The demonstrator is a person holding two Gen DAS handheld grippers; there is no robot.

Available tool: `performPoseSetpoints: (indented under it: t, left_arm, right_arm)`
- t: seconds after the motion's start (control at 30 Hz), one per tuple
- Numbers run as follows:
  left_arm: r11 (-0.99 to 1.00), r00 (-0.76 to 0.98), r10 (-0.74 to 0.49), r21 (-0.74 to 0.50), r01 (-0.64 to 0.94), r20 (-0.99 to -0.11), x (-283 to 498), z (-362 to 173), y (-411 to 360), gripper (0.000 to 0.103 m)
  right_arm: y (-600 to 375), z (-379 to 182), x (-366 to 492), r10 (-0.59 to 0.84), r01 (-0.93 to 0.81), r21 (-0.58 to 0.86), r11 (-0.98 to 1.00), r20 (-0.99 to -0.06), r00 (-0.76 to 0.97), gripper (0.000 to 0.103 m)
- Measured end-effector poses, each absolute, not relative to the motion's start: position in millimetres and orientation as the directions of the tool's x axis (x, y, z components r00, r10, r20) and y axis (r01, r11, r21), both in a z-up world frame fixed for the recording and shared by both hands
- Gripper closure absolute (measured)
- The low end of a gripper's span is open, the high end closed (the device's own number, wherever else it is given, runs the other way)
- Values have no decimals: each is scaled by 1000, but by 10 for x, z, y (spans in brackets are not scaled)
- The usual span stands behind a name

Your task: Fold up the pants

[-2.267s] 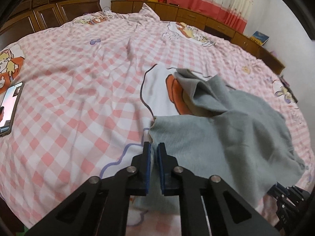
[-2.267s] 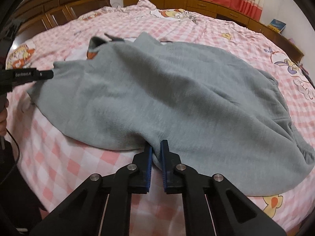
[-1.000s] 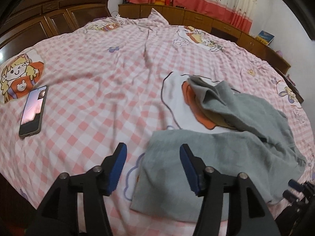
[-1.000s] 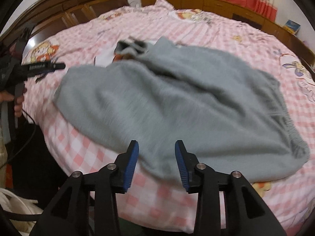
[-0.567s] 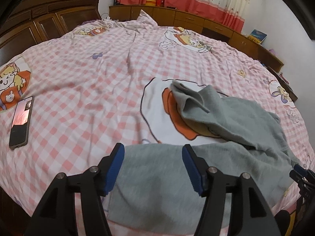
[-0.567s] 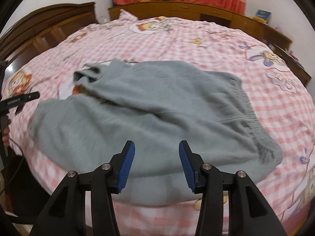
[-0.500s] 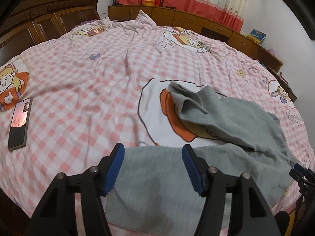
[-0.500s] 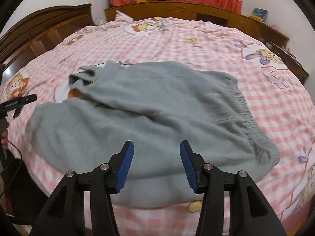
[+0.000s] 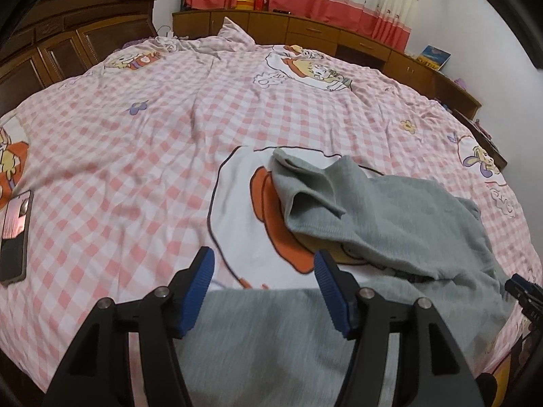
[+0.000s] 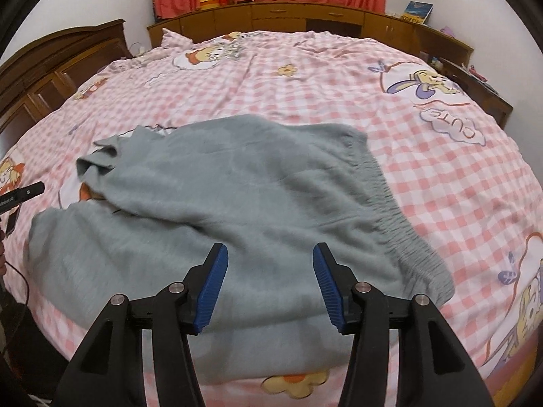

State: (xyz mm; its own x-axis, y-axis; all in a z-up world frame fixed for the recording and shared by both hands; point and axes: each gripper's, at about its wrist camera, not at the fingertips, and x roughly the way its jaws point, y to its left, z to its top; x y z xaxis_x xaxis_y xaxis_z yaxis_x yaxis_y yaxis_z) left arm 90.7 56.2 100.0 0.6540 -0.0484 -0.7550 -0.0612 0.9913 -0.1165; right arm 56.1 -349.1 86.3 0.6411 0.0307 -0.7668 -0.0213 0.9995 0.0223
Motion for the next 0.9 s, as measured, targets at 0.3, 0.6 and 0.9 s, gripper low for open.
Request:
performPoseSetpoints:
  t: [0.3, 0.6, 0.9]
  left_arm:
    - [991, 662, -46, -119, -65, -748, 1203, 1002, 550, 37]
    - [995, 662, -42, -94, -44, -749, 1529, 1026, 508, 33]
    - [990, 638, -130, -138, 37, -759, 2073, 871, 239, 32]
  right_arm:
    - [-3758, 851, 834, 11, 27, 37, 999, -772, 635, 50]
    - [-3998, 773, 1165, -32, 67, 14, 998, -776, 630, 50]
    - [-4293, 691, 1638, -77, 97, -21, 995, -784, 615, 50]
